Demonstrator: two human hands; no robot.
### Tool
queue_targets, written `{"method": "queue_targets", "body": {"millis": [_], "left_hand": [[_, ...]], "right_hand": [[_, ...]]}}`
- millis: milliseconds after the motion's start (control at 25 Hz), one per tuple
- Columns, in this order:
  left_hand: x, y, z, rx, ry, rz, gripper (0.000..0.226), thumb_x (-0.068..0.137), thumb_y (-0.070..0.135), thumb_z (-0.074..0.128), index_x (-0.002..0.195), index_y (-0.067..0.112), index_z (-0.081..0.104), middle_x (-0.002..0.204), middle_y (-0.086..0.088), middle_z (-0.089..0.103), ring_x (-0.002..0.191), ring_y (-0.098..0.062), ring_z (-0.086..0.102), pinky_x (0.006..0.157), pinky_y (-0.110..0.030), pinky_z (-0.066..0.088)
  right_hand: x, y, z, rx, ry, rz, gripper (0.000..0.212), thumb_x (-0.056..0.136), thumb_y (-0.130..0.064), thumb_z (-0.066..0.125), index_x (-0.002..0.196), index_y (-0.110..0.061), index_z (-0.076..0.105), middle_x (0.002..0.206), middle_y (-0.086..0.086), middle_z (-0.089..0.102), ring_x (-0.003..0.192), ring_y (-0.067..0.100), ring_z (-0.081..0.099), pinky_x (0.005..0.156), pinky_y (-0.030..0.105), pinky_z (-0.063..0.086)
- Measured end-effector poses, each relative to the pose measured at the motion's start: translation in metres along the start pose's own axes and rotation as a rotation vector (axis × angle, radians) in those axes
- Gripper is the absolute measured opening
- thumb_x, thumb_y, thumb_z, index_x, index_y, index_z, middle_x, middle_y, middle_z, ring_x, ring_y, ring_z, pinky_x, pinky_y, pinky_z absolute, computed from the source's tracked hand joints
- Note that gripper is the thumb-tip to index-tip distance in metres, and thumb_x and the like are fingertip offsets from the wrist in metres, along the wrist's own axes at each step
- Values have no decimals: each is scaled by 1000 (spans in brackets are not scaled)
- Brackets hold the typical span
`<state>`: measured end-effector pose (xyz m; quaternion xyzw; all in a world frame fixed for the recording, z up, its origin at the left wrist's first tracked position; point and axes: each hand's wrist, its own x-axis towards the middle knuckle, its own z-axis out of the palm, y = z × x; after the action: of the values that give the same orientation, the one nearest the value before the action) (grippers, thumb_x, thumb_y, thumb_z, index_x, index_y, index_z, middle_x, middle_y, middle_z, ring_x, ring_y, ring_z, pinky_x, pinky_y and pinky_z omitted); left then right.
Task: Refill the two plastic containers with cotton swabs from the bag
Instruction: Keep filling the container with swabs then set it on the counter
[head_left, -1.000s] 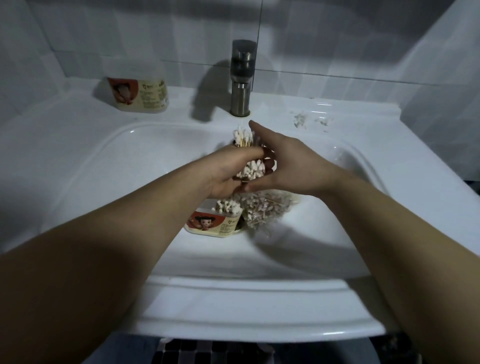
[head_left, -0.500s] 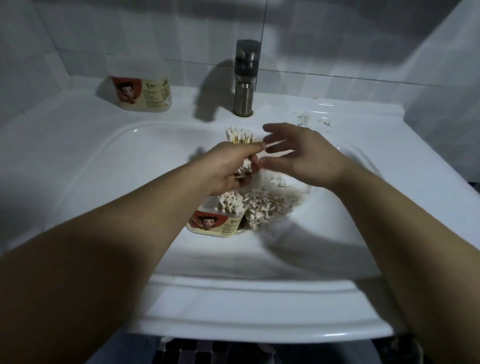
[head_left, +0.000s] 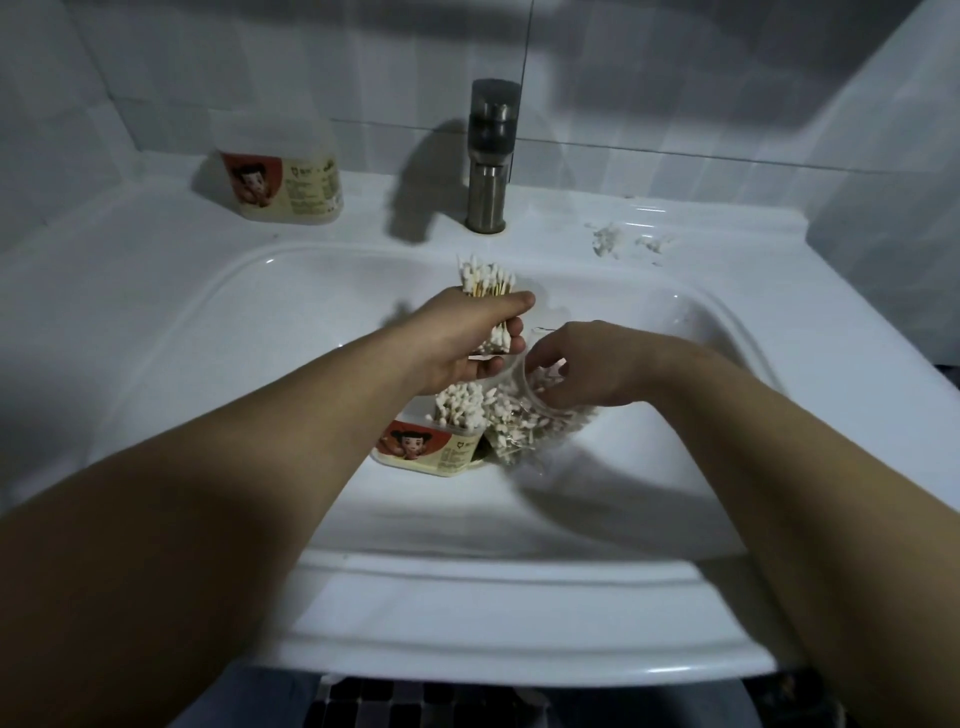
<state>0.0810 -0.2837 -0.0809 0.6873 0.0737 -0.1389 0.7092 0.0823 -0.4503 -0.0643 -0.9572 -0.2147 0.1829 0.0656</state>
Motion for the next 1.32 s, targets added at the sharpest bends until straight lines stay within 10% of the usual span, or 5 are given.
{"method": "queue_targets", "body": {"millis": [560, 1320], "left_hand": [[-1, -4, 2, 40, -116, 37, 10, 97, 27, 70, 97, 17, 67, 76, 2, 69, 77, -12, 71, 77, -31, 56], [14, -14, 0, 362, -117, 100, 27, 93, 28, 72, 102, 2, 74, 86, -10, 78, 86, -20, 76, 77, -37, 64]], "right_hand": [[2, 0, -1, -1, -60, 28, 26, 78, -7, 61, 64, -28, 57, 65, -9, 61, 60, 11, 60, 54, 25, 47], [3, 18, -10, 302, 166, 30, 14, 80, -10, 74, 80, -23, 79, 74, -3, 77, 68, 9, 74, 74, 32, 61]]}}
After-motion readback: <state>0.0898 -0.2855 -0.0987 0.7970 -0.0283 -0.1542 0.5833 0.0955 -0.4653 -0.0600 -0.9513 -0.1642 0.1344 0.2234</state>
